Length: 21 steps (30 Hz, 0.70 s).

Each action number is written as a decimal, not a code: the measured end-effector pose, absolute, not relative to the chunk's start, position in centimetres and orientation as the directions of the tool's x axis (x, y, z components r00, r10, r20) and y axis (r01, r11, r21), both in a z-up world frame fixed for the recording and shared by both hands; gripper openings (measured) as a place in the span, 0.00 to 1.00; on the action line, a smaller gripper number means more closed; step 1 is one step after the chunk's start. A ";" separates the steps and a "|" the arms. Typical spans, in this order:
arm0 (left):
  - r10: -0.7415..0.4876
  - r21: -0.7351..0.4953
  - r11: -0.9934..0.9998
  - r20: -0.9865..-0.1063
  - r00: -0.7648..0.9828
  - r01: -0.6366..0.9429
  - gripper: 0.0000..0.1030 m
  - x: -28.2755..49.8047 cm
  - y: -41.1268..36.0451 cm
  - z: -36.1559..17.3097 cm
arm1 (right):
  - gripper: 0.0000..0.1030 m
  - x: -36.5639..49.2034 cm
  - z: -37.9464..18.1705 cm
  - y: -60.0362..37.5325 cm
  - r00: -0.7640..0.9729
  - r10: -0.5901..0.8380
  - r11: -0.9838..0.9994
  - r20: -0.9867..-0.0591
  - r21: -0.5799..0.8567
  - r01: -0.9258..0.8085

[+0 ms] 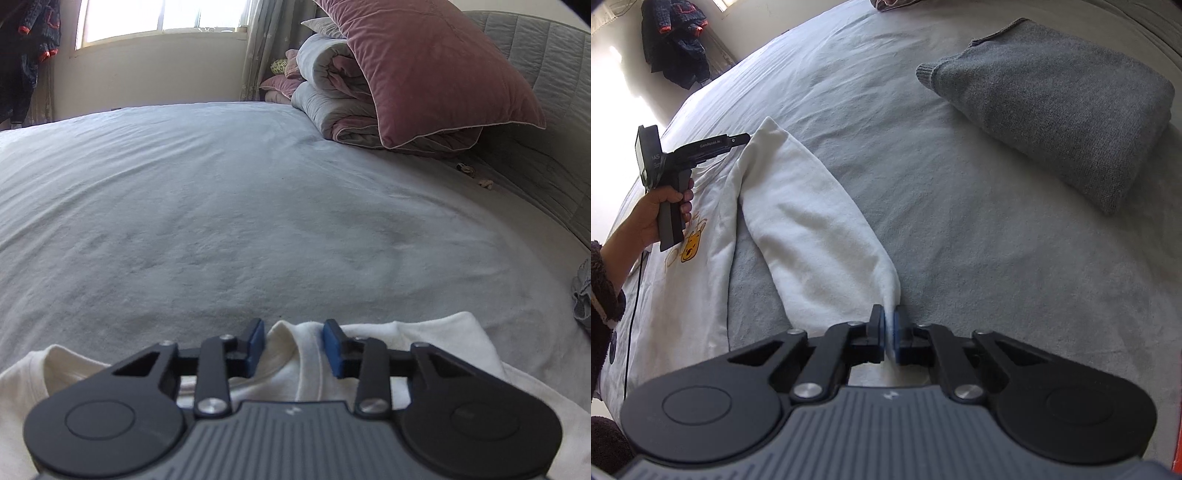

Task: Fold clothes
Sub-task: 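Grasp the sleeve cuff with the right gripper while the left gripper grasps the collar, then pull the sleeve straight with the right gripper and open both grippers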

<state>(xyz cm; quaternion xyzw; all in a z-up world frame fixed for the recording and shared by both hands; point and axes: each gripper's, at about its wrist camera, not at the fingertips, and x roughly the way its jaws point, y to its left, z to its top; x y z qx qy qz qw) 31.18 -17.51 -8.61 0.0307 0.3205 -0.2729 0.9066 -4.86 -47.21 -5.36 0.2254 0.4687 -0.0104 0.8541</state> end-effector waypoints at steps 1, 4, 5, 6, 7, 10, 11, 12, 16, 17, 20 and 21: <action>-0.477 -0.116 0.849 -0.586 0.655 0.515 0.17 30.9 -17.5 -8.5 | 0.04 -5.0 -5.0 -47.1 0.570 0.179 0.902 -0.802 0.366 0.231; -0.480 -0.115 0.855 -0.547 0.686 0.506 0.13 30.4 -17.1 -8.1 | 0.04 -5.6 -3.5 -46.8 0.604 0.121 0.917 -0.788 0.322 0.236; -0.480 -0.120 0.859 -0.531 0.699 0.499 0.12 30.2 -16.9 -7.8 | 0.04 -5.7 -2.7 -46.6 0.616 0.087 0.927 -0.783 0.289 0.237; -0.479 -0.124 0.862 -0.515 0.711 0.491 0.12 30.1 -16.7 -7.6 | 0.04 -5.7 -1.9 -46.5 0.626 0.047 0.938 -0.778 0.250 0.240; -0.479 -0.133 0.866 -0.497 0.723 0.483 0.12 30.0 -16.5 -7.4 | 0.04 -5.7 -1.0 -46.4 0.637 0.001 0.948 -0.771 0.204 0.245; -0.473 -0.128 0.872 -0.466 0.748 0.472 0.12 29.9 -16.7 -7.0 | 0.04 -4.9 1.3 -46.9 0.655 -0.130 0.957 -0.744 0.078 0.279; -0.472 -0.123 0.873 -0.457 0.754 0.471 0.12 29.8 -16.9 -6.9 | 0.04 -4.5 1.9 -47.3 0.656 -0.166 0.955 -0.736 0.045 0.292; -0.469 -0.117 0.875 -0.452 0.759 0.471 0.12 29.8 -17.1 -6.9 | 0.04 -4.0 2.4 -47.6 0.657 -0.202 0.952 -0.726 0.012 0.306; -0.444 -0.088 0.886 -0.451 0.774 0.456 0.12 29.8 -18.3 -7.6 | 0.04 -0.9 3.0 -49.3 0.635 -0.313 0.932 -0.707 -0.100 0.348; -0.438 -0.080 0.887 -0.454 0.776 0.454 0.12 29.8 -18.5 -7.8 | 0.04 -0.1 2.8 -49.8 0.624 -0.330 0.926 -0.708 -0.116 0.358; -0.423 -0.052 0.890 -0.465 0.778 0.453 0.12 29.8 -19.1 -8.4 | 0.03 2.2 2.0 -51.4 0.595 -0.349 0.915 -0.724 -0.126 0.383; -0.419 -0.046 0.890 -0.474 0.775 0.453 0.12 29.9 -19.2 -8.5 | 0.03 3.0 1.7 -51.9 0.589 -0.352 0.912 -0.728 -0.124 0.391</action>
